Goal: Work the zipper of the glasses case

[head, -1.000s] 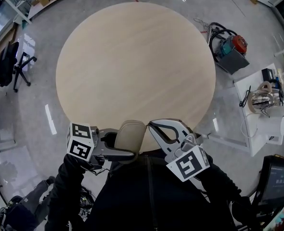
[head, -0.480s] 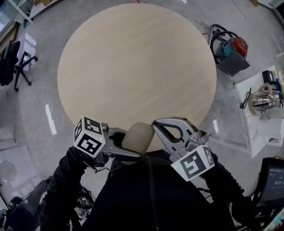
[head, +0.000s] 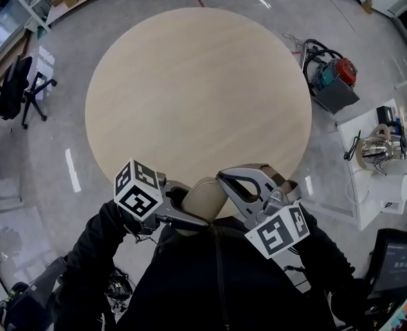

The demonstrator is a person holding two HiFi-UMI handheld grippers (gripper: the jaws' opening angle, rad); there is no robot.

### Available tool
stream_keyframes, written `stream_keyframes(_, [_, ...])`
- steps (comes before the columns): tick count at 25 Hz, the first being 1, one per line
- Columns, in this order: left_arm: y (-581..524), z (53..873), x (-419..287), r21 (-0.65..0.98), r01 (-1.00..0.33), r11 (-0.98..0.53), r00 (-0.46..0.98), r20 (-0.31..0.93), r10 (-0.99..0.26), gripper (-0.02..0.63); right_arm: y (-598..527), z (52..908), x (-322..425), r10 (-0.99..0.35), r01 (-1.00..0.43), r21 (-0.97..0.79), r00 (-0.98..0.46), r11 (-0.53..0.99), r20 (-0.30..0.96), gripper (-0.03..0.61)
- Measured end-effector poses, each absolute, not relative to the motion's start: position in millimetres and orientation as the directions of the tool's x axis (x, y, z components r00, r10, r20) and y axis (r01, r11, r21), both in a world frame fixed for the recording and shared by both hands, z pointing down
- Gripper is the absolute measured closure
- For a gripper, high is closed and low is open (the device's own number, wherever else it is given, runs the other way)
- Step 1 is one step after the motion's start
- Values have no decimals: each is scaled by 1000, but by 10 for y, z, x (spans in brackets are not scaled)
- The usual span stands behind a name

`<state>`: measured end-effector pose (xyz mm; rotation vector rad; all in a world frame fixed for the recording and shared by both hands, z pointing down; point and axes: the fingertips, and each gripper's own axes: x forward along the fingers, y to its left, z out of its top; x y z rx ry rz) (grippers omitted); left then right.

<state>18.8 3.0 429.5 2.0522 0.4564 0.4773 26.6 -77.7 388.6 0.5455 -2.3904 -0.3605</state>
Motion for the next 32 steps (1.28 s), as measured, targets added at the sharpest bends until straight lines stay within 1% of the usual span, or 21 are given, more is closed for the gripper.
stream_keyframes(3, [17, 4324, 199, 878, 116, -465, 853, 152, 499, 314, -793, 3924, 250, -471, -248, 429, -683, 868, 559, 571])
stream_keyframes(7, [5, 4388, 209, 901, 90, -425, 851, 152, 502, 314, -777, 4041, 225, -481, -77, 572, -637, 817, 602, 571])
stream_keyframes(9, [-27, 4434, 208, 920, 80, -383, 867, 125, 483, 313, -805, 4135, 226, -484, -30, 599, -623, 800, 614, 571])
stream_keyframes(10, [-44, 4462, 208, 932, 84, -351, 879, 97, 468, 313, -836, 4178, 229, -491, -35, 604, -621, 796, 611, 570])
stream_keyframes(11, [-58, 4491, 210, 945, 95, -314, 891, 60, 450, 313, -878, 4208, 235, -507, -57, 611, -621, 789, 597, 565])
stream_keyframes(14, [-108, 4560, 196, 966, 140, -218, 925, -49, 376, 313, -1042, 4225, 275, -568, -188, 602, -622, 776, 539, 410])
stream_keyframes(15, [-130, 4575, 191, 968, 147, -202, 934, -69, 351, 314, -1090, 4238, 293, -575, -241, 567, -621, 787, 533, 387])
stream_keyframes(17, [-166, 4624, 201, 973, 145, -180, 947, -84, 310, 314, -1161, 4326, 348, -572, -334, 476, -609, 814, 550, 387])
stream_keyframes(19, [-194, 4716, 231, 977, 124, -171, 956, -72, 284, 314, -1193, 4479, 427, -563, -401, 394, -582, 827, 587, 387])
stream_keyframes(21, [-204, 4834, 254, 981, 96, -166, 960, -47, 274, 316, -1187, 4649, 500, -534, -453, 305, -562, 837, 631, 387])
stream_keyframes(23, [-183, 4942, 277, 984, 70, -164, 960, -22, 280, 316, -1150, 4779, 544, -486, -465, 229, -566, 855, 666, 387])
stream_keyframes(25, [-164, 5030, 310, 985, 50, -163, 959, -2, 283, 316, -1119, 4887, 611, -459, -430, 234, -550, 872, 698, 387])
stream_keyframes(27, [-192, 5147, 329, 988, -9, -157, 963, 51, 265, 316, -1133, 4995, 754, -466, -387, 295, -494, 874, 734, 387])
stream_keyframes(28, [-232, 5252, 315, 985, -74, -154, 964, 111, 243, 316, -1160, 5028, 836, -475, -392, 306, -472, 867, 743, 387])
stream_keyframes(29, [-287, 5398, 277, 974, -165, -154, 957, 196, 215, 316, -1198, 5041, 912, -485, -427, 292, -463, 855, 742, 387])
stream_keyframes(31, [-420, 5714, 167, 921, -353, -166, 914, 377, 151, 316, -1274, 5049, 1030, -500, -552, 197, -473, 810, 726, 387])
stream_keyframes(32, [-489, 5835, 124, 894, -416, -169, 891, 437, 119, 316, -1291, 5071, 1065, -502, -613, 132, -483, 779, 718, 387])
